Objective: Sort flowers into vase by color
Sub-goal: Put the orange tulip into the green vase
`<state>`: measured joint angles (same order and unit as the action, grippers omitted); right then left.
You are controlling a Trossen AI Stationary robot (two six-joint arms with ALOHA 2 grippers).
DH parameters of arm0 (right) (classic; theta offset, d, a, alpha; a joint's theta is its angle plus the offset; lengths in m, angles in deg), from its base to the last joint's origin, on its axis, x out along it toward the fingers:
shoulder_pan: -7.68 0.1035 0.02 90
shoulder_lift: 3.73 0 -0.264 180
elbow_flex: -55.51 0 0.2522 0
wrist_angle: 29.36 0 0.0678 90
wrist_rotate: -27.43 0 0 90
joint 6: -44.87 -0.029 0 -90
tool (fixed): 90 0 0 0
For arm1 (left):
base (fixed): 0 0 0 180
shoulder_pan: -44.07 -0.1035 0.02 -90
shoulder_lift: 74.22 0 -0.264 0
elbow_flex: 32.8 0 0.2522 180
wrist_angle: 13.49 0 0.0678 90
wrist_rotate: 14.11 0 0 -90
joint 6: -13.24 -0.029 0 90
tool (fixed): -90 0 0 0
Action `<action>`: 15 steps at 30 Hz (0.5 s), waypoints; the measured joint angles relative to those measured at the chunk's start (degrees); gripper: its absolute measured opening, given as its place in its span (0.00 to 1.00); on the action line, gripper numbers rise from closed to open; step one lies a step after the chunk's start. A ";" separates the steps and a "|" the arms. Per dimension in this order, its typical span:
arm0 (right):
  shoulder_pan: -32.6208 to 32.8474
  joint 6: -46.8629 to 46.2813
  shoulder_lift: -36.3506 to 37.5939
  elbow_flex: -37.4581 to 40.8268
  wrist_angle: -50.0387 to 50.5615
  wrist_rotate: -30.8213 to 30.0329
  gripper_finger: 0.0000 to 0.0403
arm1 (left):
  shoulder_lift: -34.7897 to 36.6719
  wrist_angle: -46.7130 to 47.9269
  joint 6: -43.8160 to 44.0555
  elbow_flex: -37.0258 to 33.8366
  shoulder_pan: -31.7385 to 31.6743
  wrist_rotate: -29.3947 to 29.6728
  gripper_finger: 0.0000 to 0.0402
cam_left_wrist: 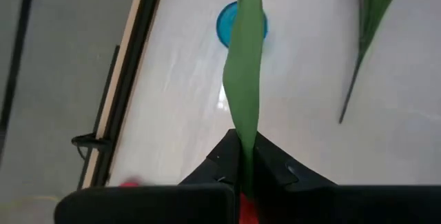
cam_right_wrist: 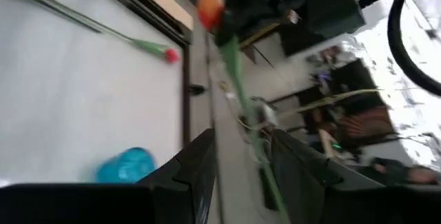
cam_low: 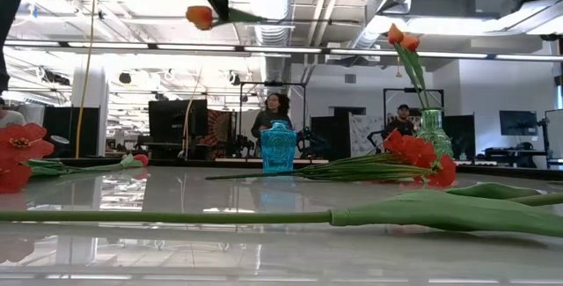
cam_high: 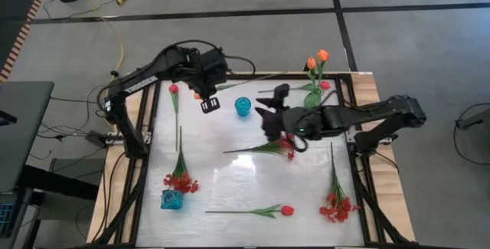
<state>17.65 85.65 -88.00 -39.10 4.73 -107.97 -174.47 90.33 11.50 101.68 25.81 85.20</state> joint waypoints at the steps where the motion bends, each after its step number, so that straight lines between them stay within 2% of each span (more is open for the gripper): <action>1: -0.21 0.99 -1.76 -1.91 0.30 -1.21 0.41 | 0.18 0.00 0.37 -0.01 0.65 0.10 0.01; 7: -1.25 11.79 -10.80 -9.74 0.64 -8.75 0.41 | 0.44 -0.01 2.45 -0.01 3.07 0.43 0.01; 11: -1.52 18.54 -14.74 -11.29 0.67 -13.39 0.41 | 0.45 -0.02 3.79 -0.01 3.65 0.38 0.01; 15: -2.37 21.04 -17.18 -11.31 0.66 -16.16 0.41 | 0.44 -0.02 4.61 -0.03 3.79 0.13 0.01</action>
<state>15.28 106.69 -105.18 -50.41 5.39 -124.13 -174.03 90.31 16.11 101.65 29.61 85.33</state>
